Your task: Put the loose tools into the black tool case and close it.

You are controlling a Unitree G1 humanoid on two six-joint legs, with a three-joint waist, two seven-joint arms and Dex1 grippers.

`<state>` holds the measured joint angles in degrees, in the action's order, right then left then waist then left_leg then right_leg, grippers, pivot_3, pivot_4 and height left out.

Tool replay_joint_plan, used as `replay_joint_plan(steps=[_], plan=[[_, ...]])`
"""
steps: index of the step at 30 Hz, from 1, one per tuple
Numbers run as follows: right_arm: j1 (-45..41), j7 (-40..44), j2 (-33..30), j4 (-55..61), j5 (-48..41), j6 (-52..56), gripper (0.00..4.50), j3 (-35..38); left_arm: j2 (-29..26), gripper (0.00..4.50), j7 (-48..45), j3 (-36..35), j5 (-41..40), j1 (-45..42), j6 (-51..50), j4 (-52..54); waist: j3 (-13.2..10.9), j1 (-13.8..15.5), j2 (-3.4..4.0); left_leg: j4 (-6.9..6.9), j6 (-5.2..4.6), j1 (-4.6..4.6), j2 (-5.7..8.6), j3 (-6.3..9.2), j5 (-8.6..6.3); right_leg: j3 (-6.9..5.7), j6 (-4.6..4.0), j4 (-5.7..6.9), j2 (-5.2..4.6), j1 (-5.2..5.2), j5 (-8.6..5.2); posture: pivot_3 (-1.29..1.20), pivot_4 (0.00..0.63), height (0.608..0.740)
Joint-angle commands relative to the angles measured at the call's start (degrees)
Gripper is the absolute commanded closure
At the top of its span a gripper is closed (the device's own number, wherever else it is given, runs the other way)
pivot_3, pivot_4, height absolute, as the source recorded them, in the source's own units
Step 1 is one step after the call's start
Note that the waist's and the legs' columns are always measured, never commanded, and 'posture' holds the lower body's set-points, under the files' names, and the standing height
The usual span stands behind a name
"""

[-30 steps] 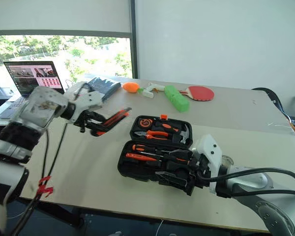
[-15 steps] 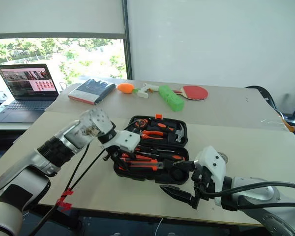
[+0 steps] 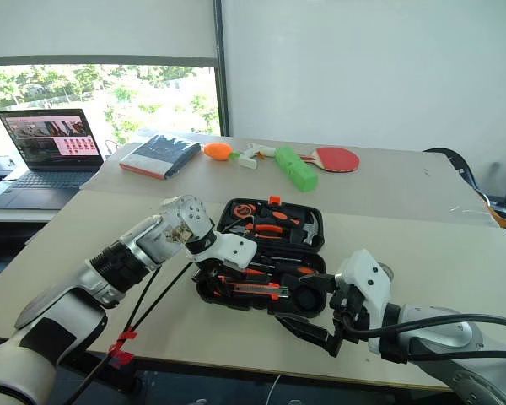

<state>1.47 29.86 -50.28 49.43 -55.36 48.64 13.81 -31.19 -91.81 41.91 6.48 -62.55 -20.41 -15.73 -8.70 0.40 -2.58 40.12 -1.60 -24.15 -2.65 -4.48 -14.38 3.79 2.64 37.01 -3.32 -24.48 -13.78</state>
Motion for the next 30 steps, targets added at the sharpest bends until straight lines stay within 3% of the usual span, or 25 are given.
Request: replay_joint_plan(steps=[1, 5, 6, 9, 11, 14, 19, 30], plan=[[-0.9, -0.1, 0.1, 1.2, -0.7, -1.4, 0.0, 1.1, -2.2, 1.71, -0.7, -0.1, -2.8, -1.3, -0.1, 2.6, 0.0, -0.1, 0.0, -0.01, 0.0, 0.0, 0.0, 0.03, 0.0, 0.0, 0.0, 0.0, 0.0, 0.0, 0.0, 0.0, 0.15, 0.736], [-1.4, 0.1, 0.2, 0.7, -0.5, -1.5, 0.0, 0.6, -3.0, 0.4, -0.7, -2.4, -6.2, -2.7, -0.9, 2.7, 0.0, -0.1, 0.01, -0.01, 0.0, 0.0, 0.0, 0.33, 0.0, 0.0, 0.0, 0.0, 0.0, 0.0, 0.0, 0.0, 0.15, 0.736], [-1.4, 0.1, 0.2, 0.7, -0.4, -1.5, 0.0, 0.6, -3.0, 0.4, -0.7, -3.0, -6.7, -2.8, -0.9, 2.6, 0.0, 0.0, 0.01, 0.0, 0.0, 0.0, 0.0, 0.35, 0.0, 0.0, 0.0, 0.0, 0.0, 0.0, 0.0, 0.0, 0.15, 0.736], [-1.6, 0.2, 0.3, 0.5, -0.3, -1.5, 0.0, 0.3, -2.8, 0.97, -0.7, -4.2, -9.0, -3.7, -2.7, 2.3, 0.0, 0.1, 0.0, 0.02, 0.0, -0.01, 0.01, 0.36, 0.0, -0.01, 0.01, 0.0, -0.01, 0.01, 0.0, 0.0, 0.15, 0.736], [-1.7, 0.2, 0.4, 0.4, -0.2, -1.5, 0.0, 0.1, -2.4, 1.83, -0.7, -4.4, -8.6, -3.7, -2.4, 1.6, 0.0, 0.1, 0.0, 0.03, 0.0, -0.03, 0.02, 0.39, 0.0, -0.02, 0.01, 0.0, 0.0, 0.01, 0.0, 0.0, 0.15, 0.736], [-2.1, 0.2, 0.4, 0.2, -0.3, -1.5, 0.0, -0.1, -1.0, 2.68, 0.2, -4.5, -6.5, -3.0, -1.0, 0.0, 0.0, 0.1, 0.02, 0.03, 0.0, 0.0, 0.03, 0.39, 0.0, -0.02, 0.01, -0.01, -0.01, 0.05, -0.01, 0.0, 0.15, 0.736], [-1.8, 0.0, 0.4, 0.3, -0.7, -1.4, 0.0, 0.3, 0.6, 4.47, 0.2, -4.5, -5.0, -2.2, 0.1, -1.0, 0.0, 0.1, 0.02, 0.03, 0.0, -0.01, 0.04, 0.41, 0.0, -0.02, 0.01, 0.0, 0.0, 0.05, -0.01, 0.0, 0.15, 0.736], [-0.8, -0.7, 0.7, 0.8, -1.2, -1.2, 0.0, 0.8, 2.3, 4.47, 0.5, -3.6, -1.5, -1.0, 1.1, -1.7, 0.0, 0.1, 0.01, 0.03, 0.0, -0.02, 0.04, 0.43, 0.0, -0.03, 0.01, 0.0, 0.0, 0.05, -0.01, 0.0, 0.15, 0.736]])
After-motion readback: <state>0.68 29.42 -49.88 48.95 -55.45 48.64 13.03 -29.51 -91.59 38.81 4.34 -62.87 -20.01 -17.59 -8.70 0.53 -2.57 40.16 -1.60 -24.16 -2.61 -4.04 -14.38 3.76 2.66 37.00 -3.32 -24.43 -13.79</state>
